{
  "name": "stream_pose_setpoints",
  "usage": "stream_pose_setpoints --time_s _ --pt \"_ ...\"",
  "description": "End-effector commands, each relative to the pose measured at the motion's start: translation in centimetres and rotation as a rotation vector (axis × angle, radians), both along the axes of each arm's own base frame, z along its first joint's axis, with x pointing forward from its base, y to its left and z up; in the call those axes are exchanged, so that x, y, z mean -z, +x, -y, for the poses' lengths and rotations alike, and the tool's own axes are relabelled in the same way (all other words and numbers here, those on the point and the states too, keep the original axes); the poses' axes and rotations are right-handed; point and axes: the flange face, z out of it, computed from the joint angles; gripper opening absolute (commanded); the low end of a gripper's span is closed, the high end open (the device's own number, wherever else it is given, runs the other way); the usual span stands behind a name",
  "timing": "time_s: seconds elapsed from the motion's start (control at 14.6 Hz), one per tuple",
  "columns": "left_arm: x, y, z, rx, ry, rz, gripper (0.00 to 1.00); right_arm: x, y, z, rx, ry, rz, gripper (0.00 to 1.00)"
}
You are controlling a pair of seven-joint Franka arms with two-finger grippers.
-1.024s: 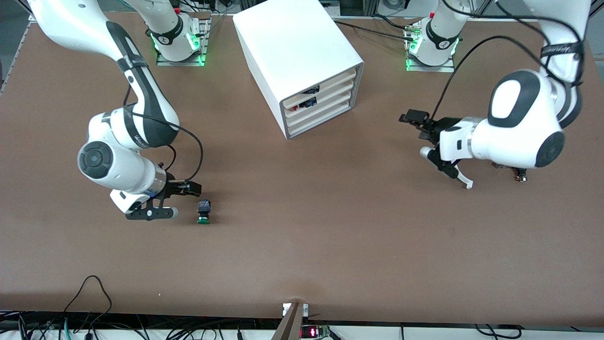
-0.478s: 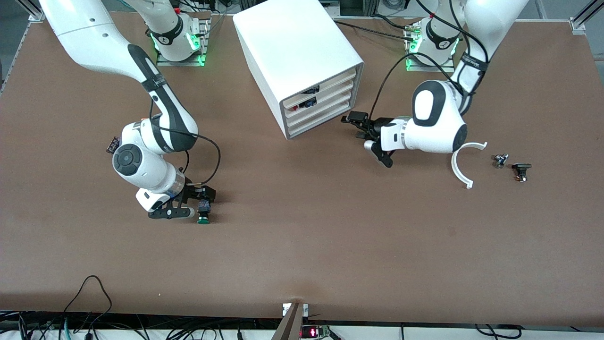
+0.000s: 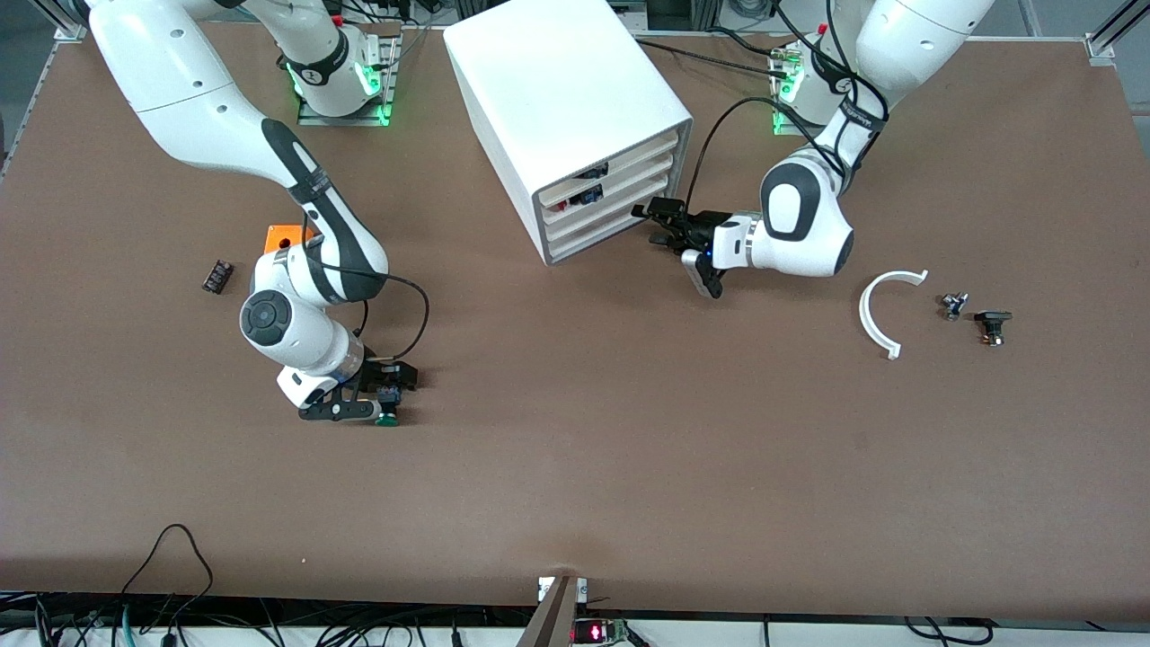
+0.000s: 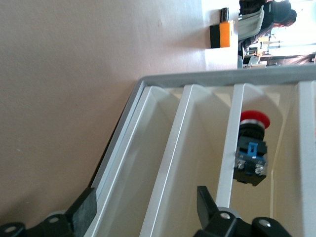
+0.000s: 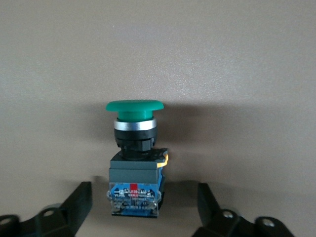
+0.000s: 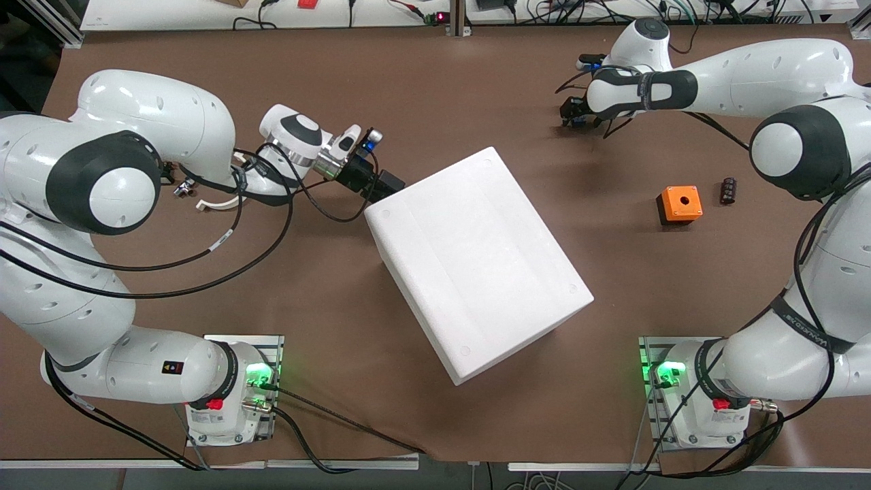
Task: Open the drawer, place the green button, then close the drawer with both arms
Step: 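Pull the drawer open with the left gripper while the right gripper lifts the button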
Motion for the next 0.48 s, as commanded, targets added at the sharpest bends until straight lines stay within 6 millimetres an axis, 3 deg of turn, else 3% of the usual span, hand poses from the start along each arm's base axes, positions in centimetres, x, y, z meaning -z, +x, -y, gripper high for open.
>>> stream_pose_setpoints --time_s 0.0,0.07,0.2,0.41 --pt "1.4 -1.2 0.7 0.021 -0.037 0.021 0.66 -0.8 0.4 -0.4 -0.020 -0.003 0.021 0.43" --pt "2.0 -1.8 1.4 0.029 -0.052 0.009 0.61 -1.0 0.5 -0.4 -0.020 -0.003 0.024 0.30" --pt "2.2 -2.7 2.3 0.010 -0.078 -0.011 0.59 -1.3 0.7 -0.5 -0.011 0.003 0.030 0.00" --pt "3.2 -3.6 3.0 0.017 -0.107 -0.011 0.55 -1.6 0.8 -0.5 -0.012 0.004 0.035 0.00"
